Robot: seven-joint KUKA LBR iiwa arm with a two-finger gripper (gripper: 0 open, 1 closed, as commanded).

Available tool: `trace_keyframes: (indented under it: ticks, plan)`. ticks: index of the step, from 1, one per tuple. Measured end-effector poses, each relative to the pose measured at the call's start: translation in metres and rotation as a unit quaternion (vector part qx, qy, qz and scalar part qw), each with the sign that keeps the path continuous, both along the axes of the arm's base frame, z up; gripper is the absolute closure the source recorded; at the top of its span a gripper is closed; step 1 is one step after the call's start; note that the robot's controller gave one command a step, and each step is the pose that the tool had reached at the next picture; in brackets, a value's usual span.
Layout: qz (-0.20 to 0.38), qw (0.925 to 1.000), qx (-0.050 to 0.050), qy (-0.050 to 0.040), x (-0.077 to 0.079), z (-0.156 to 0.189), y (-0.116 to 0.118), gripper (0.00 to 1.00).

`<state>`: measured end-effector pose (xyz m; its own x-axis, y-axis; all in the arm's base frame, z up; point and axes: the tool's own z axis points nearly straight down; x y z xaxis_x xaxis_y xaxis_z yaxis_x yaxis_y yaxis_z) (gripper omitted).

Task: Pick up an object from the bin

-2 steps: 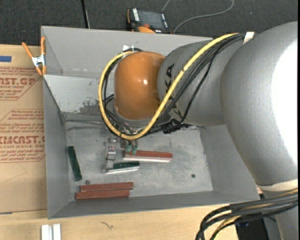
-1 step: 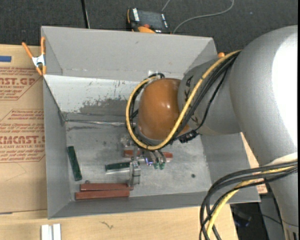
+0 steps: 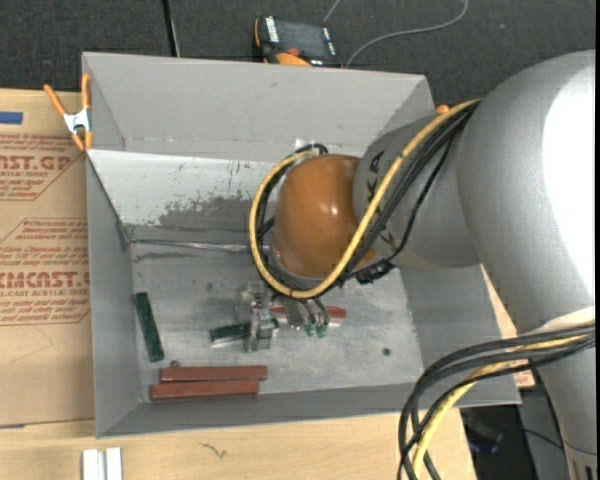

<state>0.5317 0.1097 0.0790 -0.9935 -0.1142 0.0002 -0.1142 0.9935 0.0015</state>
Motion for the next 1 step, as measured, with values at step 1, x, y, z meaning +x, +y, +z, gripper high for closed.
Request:
trace_keyframes:
  ticks: [1]
  plan:
    - [0.031,0.9995,0.000,-0.0050,-0.0066,0.1587,0.0024,1.00]
